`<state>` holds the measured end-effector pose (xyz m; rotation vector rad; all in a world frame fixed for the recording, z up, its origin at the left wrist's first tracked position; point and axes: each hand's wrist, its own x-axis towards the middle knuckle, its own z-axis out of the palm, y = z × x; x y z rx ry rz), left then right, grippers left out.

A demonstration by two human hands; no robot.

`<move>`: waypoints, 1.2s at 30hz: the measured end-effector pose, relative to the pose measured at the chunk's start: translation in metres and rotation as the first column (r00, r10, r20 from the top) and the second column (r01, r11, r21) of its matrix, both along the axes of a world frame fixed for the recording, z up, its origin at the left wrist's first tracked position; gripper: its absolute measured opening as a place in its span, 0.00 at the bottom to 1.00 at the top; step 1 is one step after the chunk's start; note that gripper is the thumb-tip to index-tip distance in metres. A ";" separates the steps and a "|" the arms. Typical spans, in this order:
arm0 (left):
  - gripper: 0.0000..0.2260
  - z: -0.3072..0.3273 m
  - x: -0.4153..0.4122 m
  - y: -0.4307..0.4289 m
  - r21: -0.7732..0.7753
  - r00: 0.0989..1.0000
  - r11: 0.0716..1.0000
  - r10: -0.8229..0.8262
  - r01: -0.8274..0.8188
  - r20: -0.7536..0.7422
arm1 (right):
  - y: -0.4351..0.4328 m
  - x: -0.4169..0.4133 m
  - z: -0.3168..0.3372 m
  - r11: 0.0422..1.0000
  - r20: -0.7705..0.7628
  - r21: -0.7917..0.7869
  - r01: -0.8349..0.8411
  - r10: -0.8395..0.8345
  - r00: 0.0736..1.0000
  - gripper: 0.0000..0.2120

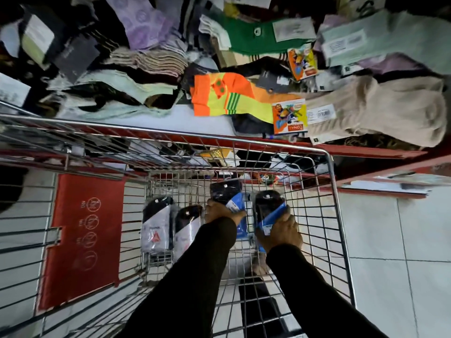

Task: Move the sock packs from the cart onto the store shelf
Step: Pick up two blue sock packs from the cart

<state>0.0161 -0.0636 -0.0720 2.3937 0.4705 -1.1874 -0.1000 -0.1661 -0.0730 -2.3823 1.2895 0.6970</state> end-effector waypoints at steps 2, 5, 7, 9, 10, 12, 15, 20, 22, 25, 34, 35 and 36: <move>0.47 0.005 0.001 0.005 -0.044 1.000 0.999 0.027 -0.027 -0.002 | -0.002 0.000 0.005 0.999 0.004 0.037 0.023 -0.023 1.000 0.53; 0.45 0.025 0.003 0.019 -0.104 1.000 0.994 0.025 -0.023 0.018 | -0.002 0.001 0.025 0.993 0.045 0.084 0.087 -0.091 0.995 0.48; 0.43 0.045 0.002 0.032 -0.163 0.998 0.987 0.014 -0.005 0.054 | 0.001 0.001 0.046 0.989 0.064 0.110 0.102 -0.109 0.992 0.49; 0.43 0.065 0.002 0.042 -0.195 0.996 0.981 -0.004 0.023 0.094 | 0.004 0.002 0.067 0.987 0.086 0.128 0.092 -0.104 0.991 0.49; 0.45 0.078 0.002 0.049 -0.203 0.993 0.979 -0.004 0.028 0.120 | 0.007 0.003 0.082 0.986 0.111 0.138 0.091 -0.106 0.988 0.49; 0.47 0.104 0.003 0.063 -0.230 0.983 0.973 0.013 0.029 0.182 | 0.013 0.005 0.108 0.980 0.175 0.167 0.108 -0.137 0.975 0.50; 0.48 0.146 0.006 0.084 -0.255 0.960 0.966 0.032 0.041 0.277 | 0.023 0.011 0.148 0.973 0.270 0.199 0.118 -0.170 0.948 0.55; 0.54 0.217 0.018 0.105 -0.253 0.893 0.960 0.006 0.121 0.450 | 0.037 0.028 0.214 0.979 0.494 0.148 0.142 -0.197 0.847 0.53; 0.54 0.243 0.025 0.110 -0.267 0.848 0.948 -0.005 0.173 0.531 | 0.042 0.038 0.240 0.978 0.580 0.153 0.144 -0.207 0.788 0.56; 0.49 0.280 0.037 0.115 -0.249 0.772 0.942 -0.017 0.225 0.635 | 0.045 0.051 0.279 0.981 0.693 0.122 0.151 -0.193 0.695 0.57; 0.50 0.377 0.081 0.118 -0.283 0.509 0.916 0.107 0.284 0.854 | 0.041 0.090 0.368 0.995 0.909 0.009 0.101 -0.050 0.413 0.49; 0.50 0.391 0.086 0.118 -0.301 0.470 0.907 0.137 0.295 0.872 | 0.039 0.096 0.380 0.995 0.929 -0.012 0.096 -0.025 0.369 0.49; 0.49 0.403 0.090 0.118 -0.323 0.435 0.895 0.170 0.307 0.884 | 0.038 0.100 0.391 0.996 0.945 -0.024 0.088 -0.006 0.327 0.49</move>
